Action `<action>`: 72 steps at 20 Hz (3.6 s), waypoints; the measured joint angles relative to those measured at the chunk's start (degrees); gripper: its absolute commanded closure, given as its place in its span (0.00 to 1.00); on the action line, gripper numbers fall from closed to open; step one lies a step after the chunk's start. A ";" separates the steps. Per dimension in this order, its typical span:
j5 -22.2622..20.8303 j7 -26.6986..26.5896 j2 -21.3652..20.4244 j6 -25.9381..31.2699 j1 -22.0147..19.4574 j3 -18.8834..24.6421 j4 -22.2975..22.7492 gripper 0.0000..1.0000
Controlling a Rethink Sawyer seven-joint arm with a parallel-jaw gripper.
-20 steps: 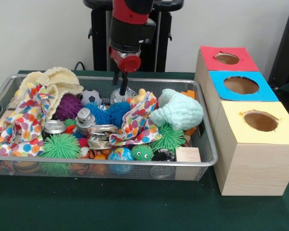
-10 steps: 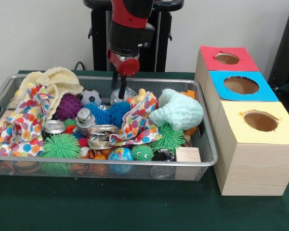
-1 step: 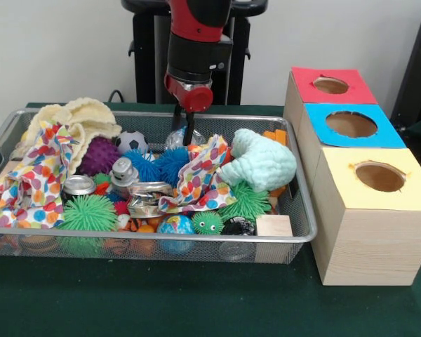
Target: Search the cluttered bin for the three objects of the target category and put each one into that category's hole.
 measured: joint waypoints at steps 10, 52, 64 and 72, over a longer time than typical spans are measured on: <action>2.32 0.00 0.04 -1.01 1.95 -0.13 0.49 0.00; 4.41 0.02 4.12 -4.22 9.28 -4.82 -2.06 1.00; -4.10 0.01 -10.67 15.27 8.37 -10.54 -1.52 1.00; -8.28 0.01 -21.51 34.81 10.79 -14.92 -3.38 1.00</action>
